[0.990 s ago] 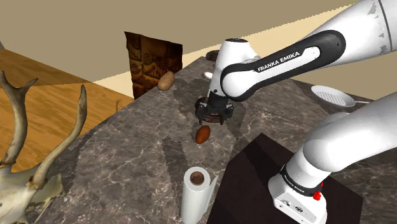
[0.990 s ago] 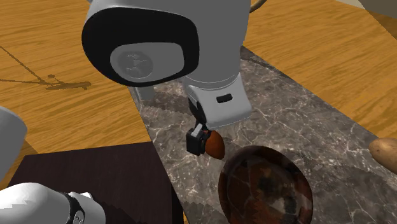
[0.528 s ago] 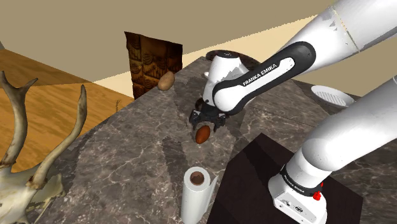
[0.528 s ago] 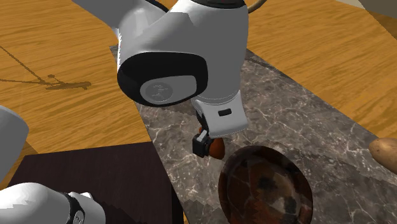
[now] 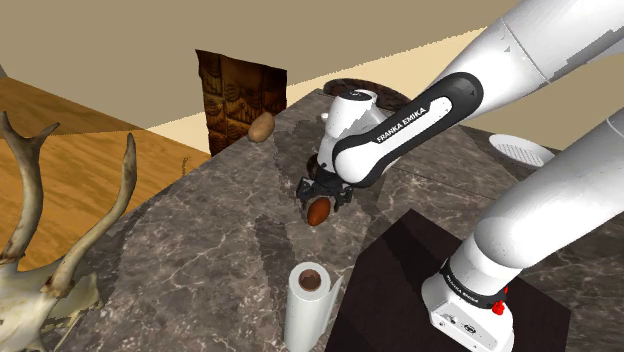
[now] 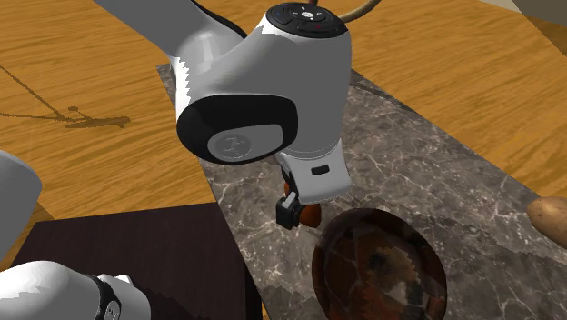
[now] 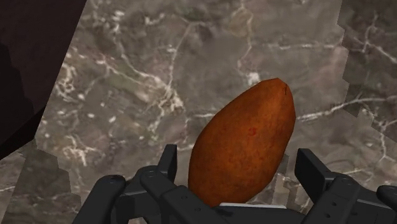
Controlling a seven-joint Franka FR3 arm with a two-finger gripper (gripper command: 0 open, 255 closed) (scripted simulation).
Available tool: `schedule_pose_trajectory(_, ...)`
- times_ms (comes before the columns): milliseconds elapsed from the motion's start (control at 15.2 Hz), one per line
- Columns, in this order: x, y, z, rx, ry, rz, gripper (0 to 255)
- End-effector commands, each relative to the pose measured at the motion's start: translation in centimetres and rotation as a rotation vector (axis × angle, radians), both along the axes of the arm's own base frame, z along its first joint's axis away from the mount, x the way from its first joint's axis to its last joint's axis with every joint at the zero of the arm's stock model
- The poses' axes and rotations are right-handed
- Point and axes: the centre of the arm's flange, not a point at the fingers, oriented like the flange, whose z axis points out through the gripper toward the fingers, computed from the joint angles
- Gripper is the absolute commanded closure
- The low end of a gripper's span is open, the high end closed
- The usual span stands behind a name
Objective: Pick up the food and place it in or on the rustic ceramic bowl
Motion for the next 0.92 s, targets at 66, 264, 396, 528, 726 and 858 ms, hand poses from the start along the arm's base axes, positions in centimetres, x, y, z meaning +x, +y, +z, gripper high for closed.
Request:
schedule_pose_trajectory(66, 0.0, 0.0, 0.0, 0.000, 0.000, 0.000, 0)
schedule_pose_trajectory(264, 0.0, 0.0, 0.0, 0.000, 0.000, 0.000, 255)
schedule_pose_trajectory(396, 0.0, 0.0, 0.0, 0.000, 0.000, 0.000, 255)
schedule_pose_trajectory(528, 0.0, 0.0, 0.0, 0.000, 0.000, 0.000, 255)
schedule_pose_trajectory(726, 0.0, 0.0, 0.0, 0.000, 0.000, 0.000, 255)
schedule_pose_trajectory(858, 0.0, 0.0, 1.0, 0.000, 0.000, 0.000, 255)
